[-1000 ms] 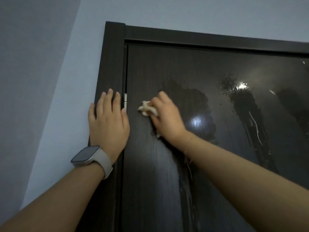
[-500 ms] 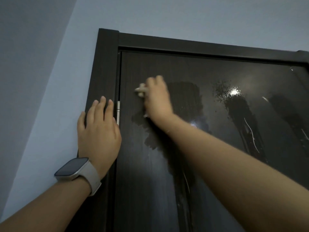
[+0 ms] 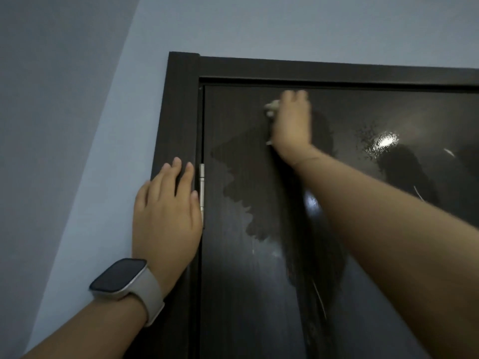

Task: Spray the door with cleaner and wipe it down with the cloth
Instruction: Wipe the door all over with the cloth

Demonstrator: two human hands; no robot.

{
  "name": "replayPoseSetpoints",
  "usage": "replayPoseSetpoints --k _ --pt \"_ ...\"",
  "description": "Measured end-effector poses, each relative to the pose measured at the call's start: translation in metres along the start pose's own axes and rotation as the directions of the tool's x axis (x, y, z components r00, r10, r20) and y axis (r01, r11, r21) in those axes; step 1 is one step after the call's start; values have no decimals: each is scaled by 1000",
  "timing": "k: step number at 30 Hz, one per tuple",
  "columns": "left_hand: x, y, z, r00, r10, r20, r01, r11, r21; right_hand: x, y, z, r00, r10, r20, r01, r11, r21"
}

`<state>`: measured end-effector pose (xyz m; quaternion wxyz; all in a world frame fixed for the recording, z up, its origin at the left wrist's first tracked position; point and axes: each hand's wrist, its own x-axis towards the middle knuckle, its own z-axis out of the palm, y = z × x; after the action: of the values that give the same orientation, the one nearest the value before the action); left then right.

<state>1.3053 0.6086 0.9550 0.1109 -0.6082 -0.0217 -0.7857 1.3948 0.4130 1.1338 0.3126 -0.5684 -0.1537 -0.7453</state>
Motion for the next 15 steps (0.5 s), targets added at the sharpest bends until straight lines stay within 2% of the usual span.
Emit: replayPoseSetpoints --k 3,6,8,10,12,15 --pt "2 -2 -4 1000 8 22 -7 1000 -7 -23 -67 10 971 -227 79 215 967 138" --pt "5 -9 -8 998 20 51 -18 999 -41 -19 -66 14 924 -359 130 332 924 191" --pt "5 -11 -9 998 12 58 -8 998 -67 -1 -35 8 954 -277 113 254 949 185" --pt "3 -9 -7 998 5 63 0 997 -82 18 11 0 993 -82 81 72 991 117" --pt "2 -8 -5 998 7 58 -2 996 -89 30 51 -8 997 73 35 -75 996 43" --pt "3 -8 -3 999 7 45 -3 994 -107 37 52 -5 986 163 -29 -164 986 -21"
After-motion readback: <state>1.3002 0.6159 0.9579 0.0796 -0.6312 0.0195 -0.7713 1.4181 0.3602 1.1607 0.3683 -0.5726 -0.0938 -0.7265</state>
